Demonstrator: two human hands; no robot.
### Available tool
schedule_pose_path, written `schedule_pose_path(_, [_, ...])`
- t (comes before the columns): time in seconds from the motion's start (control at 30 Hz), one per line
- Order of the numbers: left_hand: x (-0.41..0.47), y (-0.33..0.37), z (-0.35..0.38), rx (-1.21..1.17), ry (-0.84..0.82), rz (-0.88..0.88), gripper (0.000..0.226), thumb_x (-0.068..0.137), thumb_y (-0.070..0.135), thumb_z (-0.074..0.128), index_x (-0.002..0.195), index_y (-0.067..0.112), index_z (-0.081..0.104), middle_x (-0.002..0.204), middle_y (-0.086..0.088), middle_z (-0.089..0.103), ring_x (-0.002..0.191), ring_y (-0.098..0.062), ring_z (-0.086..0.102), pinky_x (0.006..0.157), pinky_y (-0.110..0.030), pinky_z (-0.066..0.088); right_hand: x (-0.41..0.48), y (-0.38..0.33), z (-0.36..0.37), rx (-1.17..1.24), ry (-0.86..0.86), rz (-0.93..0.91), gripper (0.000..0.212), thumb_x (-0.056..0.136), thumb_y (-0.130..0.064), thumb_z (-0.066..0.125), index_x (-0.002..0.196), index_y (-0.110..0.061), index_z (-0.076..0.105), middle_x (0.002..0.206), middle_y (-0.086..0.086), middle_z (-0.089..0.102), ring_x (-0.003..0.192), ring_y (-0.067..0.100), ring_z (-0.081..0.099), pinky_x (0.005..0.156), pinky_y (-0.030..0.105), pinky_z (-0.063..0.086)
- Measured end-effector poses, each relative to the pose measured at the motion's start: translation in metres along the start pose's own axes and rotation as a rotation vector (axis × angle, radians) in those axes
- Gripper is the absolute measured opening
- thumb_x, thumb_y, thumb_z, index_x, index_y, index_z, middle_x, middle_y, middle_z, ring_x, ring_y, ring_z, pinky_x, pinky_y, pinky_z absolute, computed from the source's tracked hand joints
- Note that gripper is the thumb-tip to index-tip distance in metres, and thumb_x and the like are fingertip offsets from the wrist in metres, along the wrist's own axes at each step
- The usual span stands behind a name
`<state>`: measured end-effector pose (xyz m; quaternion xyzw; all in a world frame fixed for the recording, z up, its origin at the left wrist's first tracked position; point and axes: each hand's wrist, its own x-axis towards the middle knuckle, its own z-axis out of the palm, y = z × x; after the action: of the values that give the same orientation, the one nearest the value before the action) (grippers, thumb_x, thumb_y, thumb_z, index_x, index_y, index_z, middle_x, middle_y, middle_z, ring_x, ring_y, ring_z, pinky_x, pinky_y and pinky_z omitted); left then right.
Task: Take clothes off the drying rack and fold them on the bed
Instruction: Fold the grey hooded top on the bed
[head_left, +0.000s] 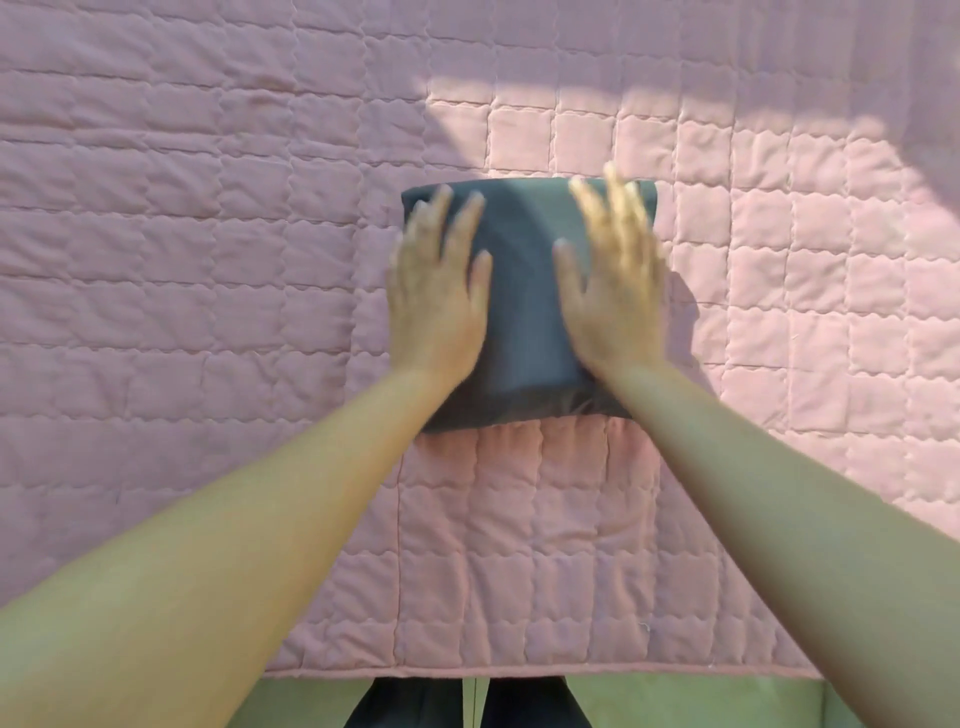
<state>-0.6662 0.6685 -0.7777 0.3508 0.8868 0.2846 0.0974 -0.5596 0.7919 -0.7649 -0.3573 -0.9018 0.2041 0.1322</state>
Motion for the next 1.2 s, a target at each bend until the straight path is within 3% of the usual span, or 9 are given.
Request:
schedule_pose_path(0.07, [-0.036, -0.003, 0.015, 0.132, -0.177, 0.163, 0.05, 0.1, 0.039, 0.03, 0.149, 0.028, 0.032, 0.16, -0.002, 0.021, 0.147, -0.023, 0.018, 0.118, -0.042, 0.013, -0.028, 0.003, 0.013, -0.166, -0.23, -0.181, 0.051, 0.1, -0.045, 0.035, 0.15, -0.035, 0.028, 0.162, 0.001, 0.012, 0.149, 0.024, 0.01, 0.118, 0.044, 0.009])
schedule_pose_path(0.13, [-0.06, -0.013, 0.026, 0.239, -0.284, 0.099, 0.054, 0.099, 0.048, 0.023, 0.151, 0.035, 0.022, 0.163, 0.003, 0.01, 0.149, -0.022, 0.008, 0.12, -0.044, 0.006, -0.043, 0.018, 0.024, -0.262, -0.322, -0.145, 0.052, 0.099, -0.052, 0.03, 0.15, -0.042, 0.022, 0.162, -0.001, 0.009, 0.149, 0.024, 0.008, 0.119, 0.048, 0.01])
schedule_pose_path(0.3, [-0.063, -0.02, 0.022, 0.169, -0.22, -0.241, 0.067, 0.092, 0.058, 0.046, 0.15, 0.04, 0.02, 0.162, -0.002, 0.007, 0.147, -0.03, 0.01, 0.117, -0.047, 0.015, -0.035, 0.019, 0.026, -0.188, -0.261, 0.217, 0.075, 0.089, -0.067, 0.04, 0.152, -0.039, 0.01, 0.162, -0.001, 0.003, 0.149, 0.023, 0.003, 0.118, 0.046, 0.007])
schedule_pose_path(0.47, [-0.027, -0.014, 0.005, -0.277, -0.063, -0.62, 0.089, 0.075, 0.036, 0.079, 0.145, 0.013, 0.029, 0.14, -0.012, 0.036, 0.132, -0.028, 0.032, 0.113, -0.038, 0.024, -0.016, 0.022, 0.008, 0.335, -0.103, 0.716, 0.111, 0.06, -0.057, 0.081, 0.148, -0.026, 0.021, 0.151, -0.001, 0.031, 0.139, 0.017, 0.031, 0.116, 0.039, 0.025])
schedule_pose_path(0.6, [-0.009, -0.015, -0.002, -0.622, -0.149, -0.884, 0.058, 0.077, 0.037, 0.078, 0.123, 0.013, 0.052, 0.116, 0.001, 0.061, 0.107, -0.018, 0.058, 0.095, -0.029, 0.045, -0.003, 0.032, -0.001, 0.743, -0.119, 0.94, 0.063, 0.064, -0.031, 0.087, 0.117, -0.01, 0.06, 0.108, 0.0, 0.07, 0.094, 0.014, 0.069, 0.088, 0.037, 0.056])
schedule_pose_path(0.7, [-0.006, -0.015, -0.003, -0.603, -0.231, -0.838, 0.049, 0.082, 0.046, 0.07, 0.119, 0.016, 0.063, 0.115, 0.001, 0.068, 0.108, -0.02, 0.062, 0.097, -0.036, 0.049, -0.003, 0.031, -0.01, 0.812, -0.312, 0.965, 0.038, 0.075, -0.032, 0.081, 0.103, -0.011, 0.069, 0.097, 0.0, 0.075, 0.083, 0.013, 0.072, 0.078, 0.031, 0.058])
schedule_pose_path(0.87, [-0.016, -0.008, -0.022, -0.803, -0.311, -0.825, 0.036, 0.097, 0.04, 0.052, 0.127, 0.021, 0.059, 0.12, 0.003, 0.065, 0.109, -0.018, 0.061, 0.095, -0.03, 0.048, -0.008, 0.024, -0.021, 0.769, -0.386, 0.899, 0.037, 0.081, -0.047, 0.071, 0.103, -0.017, 0.068, 0.097, -0.004, 0.074, 0.089, 0.015, 0.071, 0.085, 0.035, 0.057])
schedule_pose_path(1.07, [-0.081, -0.03, -0.054, -0.857, -0.181, -0.939, 0.041, 0.095, 0.051, 0.05, 0.128, 0.027, 0.057, 0.12, 0.007, 0.065, 0.11, -0.016, 0.061, 0.101, -0.038, 0.047, -0.049, -0.017, -0.022, 0.66, -0.394, 0.755, 0.045, 0.082, -0.051, 0.068, 0.115, -0.02, 0.067, 0.106, -0.011, 0.071, 0.1, 0.01, 0.066, 0.096, 0.036, 0.051])
schedule_pose_path(1.2, [-0.14, -0.055, -0.088, -0.925, -0.043, -1.054, 0.038, 0.096, 0.053, 0.047, 0.117, 0.026, 0.062, 0.109, 0.009, 0.069, 0.102, -0.013, 0.065, 0.094, -0.034, 0.051, -0.084, -0.072, -0.014, 0.653, -0.498, 0.681, 0.031, 0.089, -0.045, 0.063, 0.111, -0.023, 0.065, 0.105, -0.013, 0.068, 0.091, 0.001, 0.062, 0.081, 0.023, 0.046])
